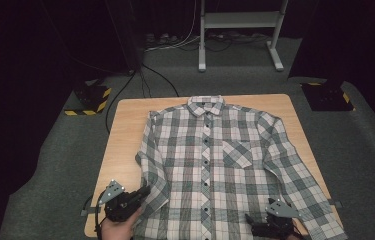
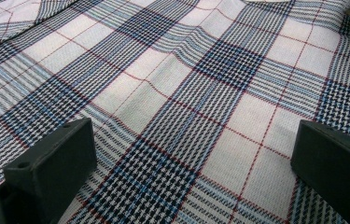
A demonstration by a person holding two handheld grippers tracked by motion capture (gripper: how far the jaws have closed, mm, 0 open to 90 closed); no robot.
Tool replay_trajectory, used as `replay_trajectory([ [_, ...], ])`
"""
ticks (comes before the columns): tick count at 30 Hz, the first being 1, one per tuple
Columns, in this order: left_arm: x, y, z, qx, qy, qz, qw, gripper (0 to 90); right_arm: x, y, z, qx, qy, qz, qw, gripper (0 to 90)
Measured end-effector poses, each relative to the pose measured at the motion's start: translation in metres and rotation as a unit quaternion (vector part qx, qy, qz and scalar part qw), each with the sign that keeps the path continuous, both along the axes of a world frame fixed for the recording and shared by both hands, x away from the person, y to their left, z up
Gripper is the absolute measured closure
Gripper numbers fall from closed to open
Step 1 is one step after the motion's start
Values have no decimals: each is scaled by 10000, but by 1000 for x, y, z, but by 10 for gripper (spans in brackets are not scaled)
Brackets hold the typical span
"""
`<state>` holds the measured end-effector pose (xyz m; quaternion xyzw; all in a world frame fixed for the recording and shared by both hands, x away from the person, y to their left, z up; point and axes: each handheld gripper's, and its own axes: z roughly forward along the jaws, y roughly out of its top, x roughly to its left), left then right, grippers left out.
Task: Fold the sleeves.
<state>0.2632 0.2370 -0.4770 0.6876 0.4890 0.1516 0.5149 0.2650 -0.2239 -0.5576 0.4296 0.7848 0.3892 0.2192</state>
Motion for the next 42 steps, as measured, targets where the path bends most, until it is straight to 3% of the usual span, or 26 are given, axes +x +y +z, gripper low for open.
replay_trajectory([
  [12, 16, -39, -8, 148, 61, -250, 9996, 885, 0, 0, 0, -2, -2, 8, 10000, 0],
  [31, 47, -78, -16, 572, 189, -440, 9972, 883, 0, 0, 0, -4, -2, 16, 10000, 0],
  [42, 71, -99, -18, 638, 245, -457, 9966, 881, 0, 0, 0, -6, -5, 27, 10000, 0],
])
